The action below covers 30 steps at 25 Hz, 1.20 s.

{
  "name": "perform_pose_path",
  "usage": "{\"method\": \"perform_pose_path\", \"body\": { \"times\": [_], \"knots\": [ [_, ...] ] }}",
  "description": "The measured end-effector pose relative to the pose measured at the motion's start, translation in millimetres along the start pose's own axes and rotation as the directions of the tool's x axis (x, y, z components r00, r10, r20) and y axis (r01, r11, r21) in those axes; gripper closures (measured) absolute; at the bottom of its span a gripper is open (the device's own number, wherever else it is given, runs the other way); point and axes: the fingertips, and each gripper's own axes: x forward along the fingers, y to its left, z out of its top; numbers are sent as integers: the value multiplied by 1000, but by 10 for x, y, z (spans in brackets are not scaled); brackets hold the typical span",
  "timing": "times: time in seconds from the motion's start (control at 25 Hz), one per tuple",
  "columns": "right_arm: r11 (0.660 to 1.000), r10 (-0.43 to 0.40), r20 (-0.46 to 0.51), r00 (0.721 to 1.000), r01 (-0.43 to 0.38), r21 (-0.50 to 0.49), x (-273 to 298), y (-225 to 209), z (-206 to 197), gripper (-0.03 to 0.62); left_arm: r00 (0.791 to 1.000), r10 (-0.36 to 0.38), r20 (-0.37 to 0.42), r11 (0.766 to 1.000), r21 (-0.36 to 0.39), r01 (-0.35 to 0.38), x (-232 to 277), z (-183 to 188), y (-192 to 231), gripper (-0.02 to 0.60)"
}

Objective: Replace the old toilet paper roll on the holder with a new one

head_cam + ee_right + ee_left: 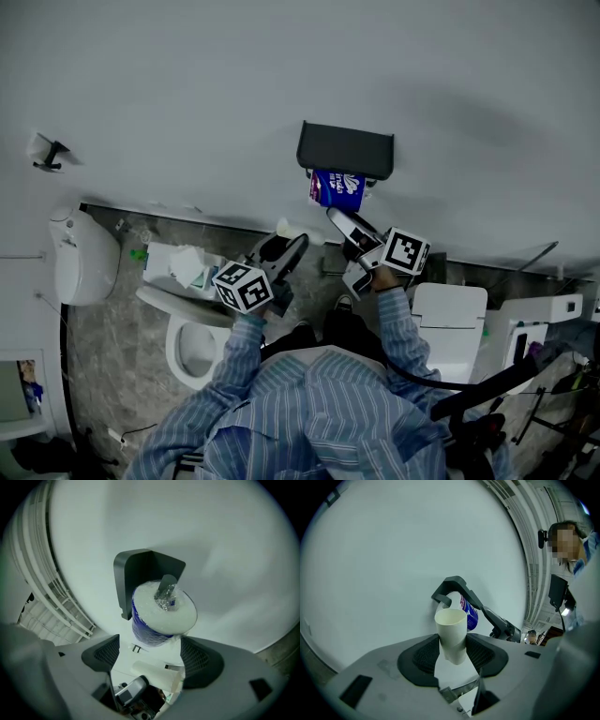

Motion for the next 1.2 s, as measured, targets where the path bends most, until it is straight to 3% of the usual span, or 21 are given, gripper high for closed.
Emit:
{"method": "perform_pose_path", "body": {
  "times": [0.4,0.76,0.84,0.96,1.04,1.2],
  "knots": [
    [995,-95,28,995,96,-22,-255,-19,-131,187,999,-41,-25,999,2,41,-79,-47,-104,400],
    [980,-178,58,982,182,-85,-439,91,-534,200,993,-102,-57,995,2,102,-402,-133,-247,400],
    [977,-191,65,979,197,-86,-451,109,-664,255,991,-114,-64,993,1,114,-505,-141,-274,400],
    [973,-219,114,969,225,-46,-554,100,-866,492,988,-131,-80,991,4,132,-694,-210,-319,400],
    [966,-251,122,960,256,-28,-621,79,-1012,537,986,-138,-92,990,6,140,-812,-265,-329,400],
    [936,-341,82,936,346,-58,-731,17,-1362,553,985,-139,-98,990,-16,138,-1020,-381,-312,400]
  ]
}}
